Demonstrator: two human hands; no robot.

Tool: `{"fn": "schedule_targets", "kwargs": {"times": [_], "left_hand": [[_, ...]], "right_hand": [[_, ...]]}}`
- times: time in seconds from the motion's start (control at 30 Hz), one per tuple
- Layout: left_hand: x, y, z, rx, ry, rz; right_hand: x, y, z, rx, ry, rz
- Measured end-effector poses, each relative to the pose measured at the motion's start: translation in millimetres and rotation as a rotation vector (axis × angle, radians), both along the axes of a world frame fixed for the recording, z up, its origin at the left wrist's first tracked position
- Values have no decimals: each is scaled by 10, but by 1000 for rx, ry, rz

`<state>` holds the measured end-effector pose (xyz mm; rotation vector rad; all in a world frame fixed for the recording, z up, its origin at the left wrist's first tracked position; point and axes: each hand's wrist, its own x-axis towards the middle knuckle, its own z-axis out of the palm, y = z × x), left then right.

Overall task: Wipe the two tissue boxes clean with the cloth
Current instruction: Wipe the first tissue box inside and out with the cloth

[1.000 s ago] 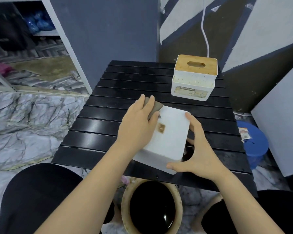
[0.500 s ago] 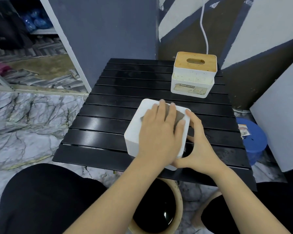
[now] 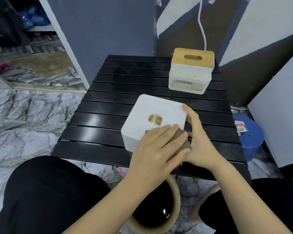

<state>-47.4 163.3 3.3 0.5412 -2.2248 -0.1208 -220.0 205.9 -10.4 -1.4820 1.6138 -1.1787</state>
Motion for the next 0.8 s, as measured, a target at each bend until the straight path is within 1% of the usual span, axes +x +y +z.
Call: {"fn": "schedule_targets", "kwargs": {"times": [0.17, 0.3, 0.37, 0.43, 0.6, 0.67, 0.73, 0.77, 0.8], "left_hand": [[361, -225, -54, -16, 97, 24], [590, -500, -109, 22, 146, 172], [575, -509, -123, 96, 186, 221], [525, -475, -103, 221, 248, 235], [437, -412, 14, 685, 483, 324], [418, -424, 83, 826, 557, 348], [384, -419, 128, 868, 563, 360], [367, -399, 119, 830, 521, 371], [350, -368, 92, 751, 442, 389]], "right_hand": [[11, 19, 15, 5, 8, -22], [22, 18, 20, 10, 20, -36], [37, 15, 18, 3, 20, -41], [53, 13, 22, 4, 13, -44], [55, 12, 26, 21, -2, -33], [55, 14, 28, 28, -10, -31], [66, 15, 29, 31, -15, -35], [75, 16, 29, 33, -17, -40], [85, 18, 32, 32, -19, -45]]}}
